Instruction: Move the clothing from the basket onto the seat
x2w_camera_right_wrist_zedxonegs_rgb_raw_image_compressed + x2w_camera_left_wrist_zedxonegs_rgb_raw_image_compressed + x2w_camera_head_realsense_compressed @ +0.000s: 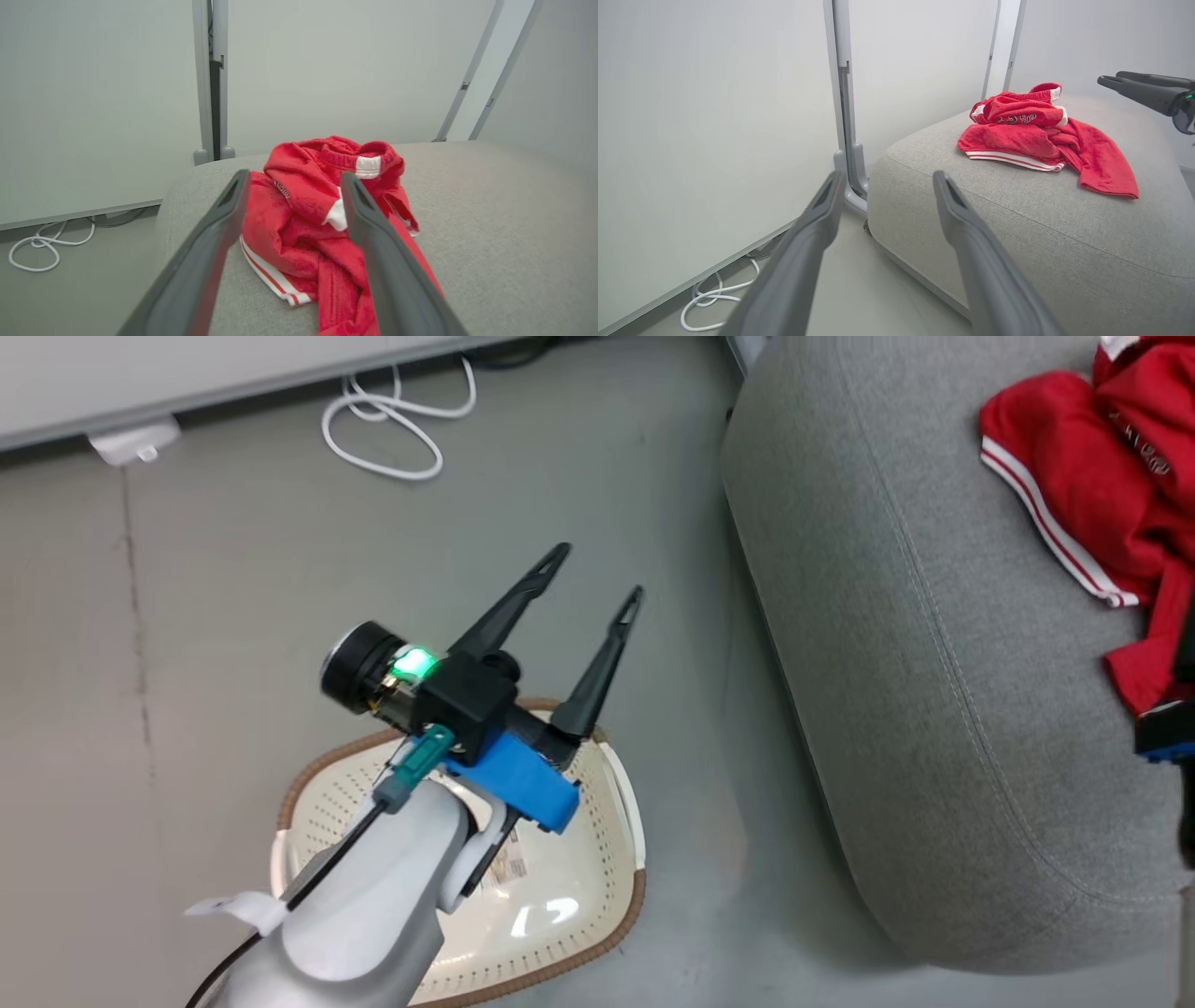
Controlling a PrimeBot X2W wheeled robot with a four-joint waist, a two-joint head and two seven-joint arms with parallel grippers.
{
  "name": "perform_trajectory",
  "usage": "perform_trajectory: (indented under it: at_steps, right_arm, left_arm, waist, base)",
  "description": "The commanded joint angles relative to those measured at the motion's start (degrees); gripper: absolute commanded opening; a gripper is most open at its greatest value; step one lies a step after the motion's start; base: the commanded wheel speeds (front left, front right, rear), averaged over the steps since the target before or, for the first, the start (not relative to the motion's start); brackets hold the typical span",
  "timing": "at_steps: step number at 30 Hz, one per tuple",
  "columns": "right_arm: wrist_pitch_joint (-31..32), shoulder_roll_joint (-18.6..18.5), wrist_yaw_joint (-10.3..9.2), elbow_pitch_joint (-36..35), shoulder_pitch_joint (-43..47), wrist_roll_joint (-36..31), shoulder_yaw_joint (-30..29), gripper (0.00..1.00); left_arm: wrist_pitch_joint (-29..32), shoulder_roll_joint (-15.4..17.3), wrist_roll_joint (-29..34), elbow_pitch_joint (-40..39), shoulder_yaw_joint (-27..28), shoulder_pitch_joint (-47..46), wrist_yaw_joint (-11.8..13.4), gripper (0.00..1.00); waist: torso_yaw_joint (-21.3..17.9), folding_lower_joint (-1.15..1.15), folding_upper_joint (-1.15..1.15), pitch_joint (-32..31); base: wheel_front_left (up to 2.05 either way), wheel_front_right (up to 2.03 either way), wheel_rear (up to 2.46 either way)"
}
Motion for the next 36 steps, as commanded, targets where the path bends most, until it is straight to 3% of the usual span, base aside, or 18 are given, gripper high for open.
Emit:
perform_trajectory:
  at_steps: [1, 11, 19, 36]
  right_arm:
    - [-0.19, 0.7, 0.02, -1.72, 1.58, 0.96, 1.95, 1.0]
    - [-0.18, 3.88, 0.03, -9.43, 6.23, 3.06, 12.88, 1.0]
    - [-0.19, 5.37, 0.03, -11.76, 9.4, 3.37, 18.1, 1.0]
    - [-0.19, 7.79, 0.03, -13.32, 19.5, 1.5, 18.46, 1.0]
  left_arm:
    - [-0.27, 0.43, 0.06, -0.62, 1.9, 1.88, 0.56, 1.0]
    - [-0.27, 0.96, 2.45, -4.06, 14.38, 9.93, 2.85, 1.0]
    - [-0.27, 0.47, 4.43, -5.49, 22.02, 15.75, 2.6, 1.0]
    - [-0.27, -3.46, 8.01, -5.55, 32.49, 26.34, 0.52, 1.0]
  waist:
    - [2.04, 0.01, 0.0, -3.21]
    - [8.12, 0.01, 0.0, -8.08]
    - [10.87, 0.01, 0.0, -10.62]
    - [12.57, 0.01, 0.0, -17.16]
  base:
    - [0.0, 0.0, 0.0]
    - [0.0, 0.0, 0.0]
    - [0.0, 0.0, 0.0]
    - [0.0, 0.0, 0.0]
